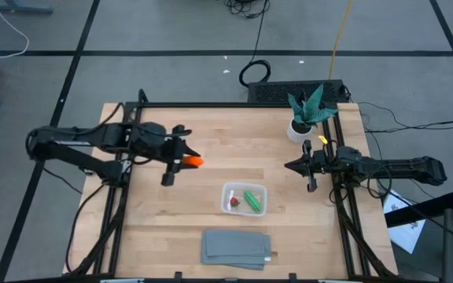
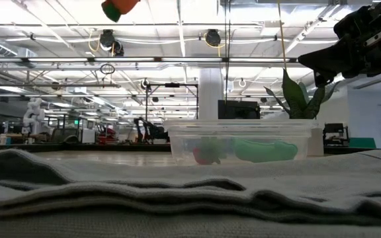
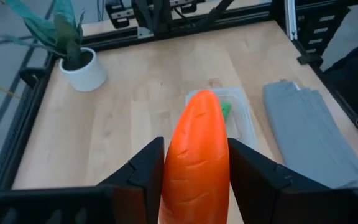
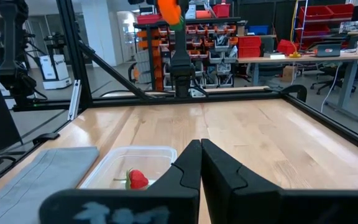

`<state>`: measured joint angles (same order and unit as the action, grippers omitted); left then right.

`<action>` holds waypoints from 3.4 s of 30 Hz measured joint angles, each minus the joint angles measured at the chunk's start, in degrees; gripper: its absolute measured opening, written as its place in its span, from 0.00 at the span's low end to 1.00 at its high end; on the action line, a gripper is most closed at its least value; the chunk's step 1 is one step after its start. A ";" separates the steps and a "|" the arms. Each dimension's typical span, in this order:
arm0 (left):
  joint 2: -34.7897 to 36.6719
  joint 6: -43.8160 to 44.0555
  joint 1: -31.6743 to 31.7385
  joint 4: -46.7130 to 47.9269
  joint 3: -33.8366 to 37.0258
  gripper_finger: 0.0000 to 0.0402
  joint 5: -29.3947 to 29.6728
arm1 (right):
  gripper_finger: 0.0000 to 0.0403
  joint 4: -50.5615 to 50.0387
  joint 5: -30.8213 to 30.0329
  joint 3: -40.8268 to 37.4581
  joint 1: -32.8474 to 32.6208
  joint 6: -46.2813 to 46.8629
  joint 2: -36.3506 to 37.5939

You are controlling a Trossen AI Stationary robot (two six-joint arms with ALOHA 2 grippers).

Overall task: Pick and placing Produce into tupperware
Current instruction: Put the orange carrot into the transparent bin

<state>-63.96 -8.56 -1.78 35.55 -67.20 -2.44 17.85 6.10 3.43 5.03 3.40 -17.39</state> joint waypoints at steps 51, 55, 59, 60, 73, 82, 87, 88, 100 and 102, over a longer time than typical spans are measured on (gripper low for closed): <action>-32.64 14.62 7.53 -51.73 11.26 0.37 -22.16 | 0.00 0.74 -0.01 0.01 0.00 -0.65 -0.04; -36.83 12.37 6.54 -44.05 4.31 0.37 -22.16 | 0.00 0.69 -0.01 0.00 0.00 -0.64 -0.04; -39.77 11.43 6.14 -36.40 -1.44 0.37 -22.09 | 0.00 0.39 -0.01 0.01 0.00 -0.63 -0.06; -40.27 11.43 6.13 -34.44 -2.36 0.37 -22.09 | 0.00 0.33 -0.01 0.00 -0.01 -0.63 -0.04; -46.18 11.44 3.35 -33.10 -3.54 0.37 -20.82 | 0.00 0.35 -0.01 0.01 0.00 -0.63 -0.02; -47.43 10.88 2.22 -32.39 -3.54 0.37 -17.68 | 0.00 0.50 -0.01 0.01 -0.01 -0.63 -0.04; -47.42 9.01 1.42 -32.31 -3.54 0.37 -16.96 | 0.00 0.50 -0.01 0.01 0.01 -0.63 -0.04; -47.71 8.76 1.23 -32.29 -3.54 0.37 -16.35 | 0.00 0.50 -0.01 -0.01 -0.01 -0.63 -0.04; -49.83 6.05 0.48 -32.86 -3.52 0.37 -14.90 | 0.00 0.32 -0.01 0.01 -0.01 -0.63 -0.04; -50.02 4.94 0.48 -32.55 -3.48 0.37 -14.90 | 0.00 0.30 -0.01 0.00 0.00 -0.63 -0.07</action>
<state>-113.97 -3.62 -1.30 3.00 -70.68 -17.34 18.15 6.09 3.43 5.03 2.76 -17.45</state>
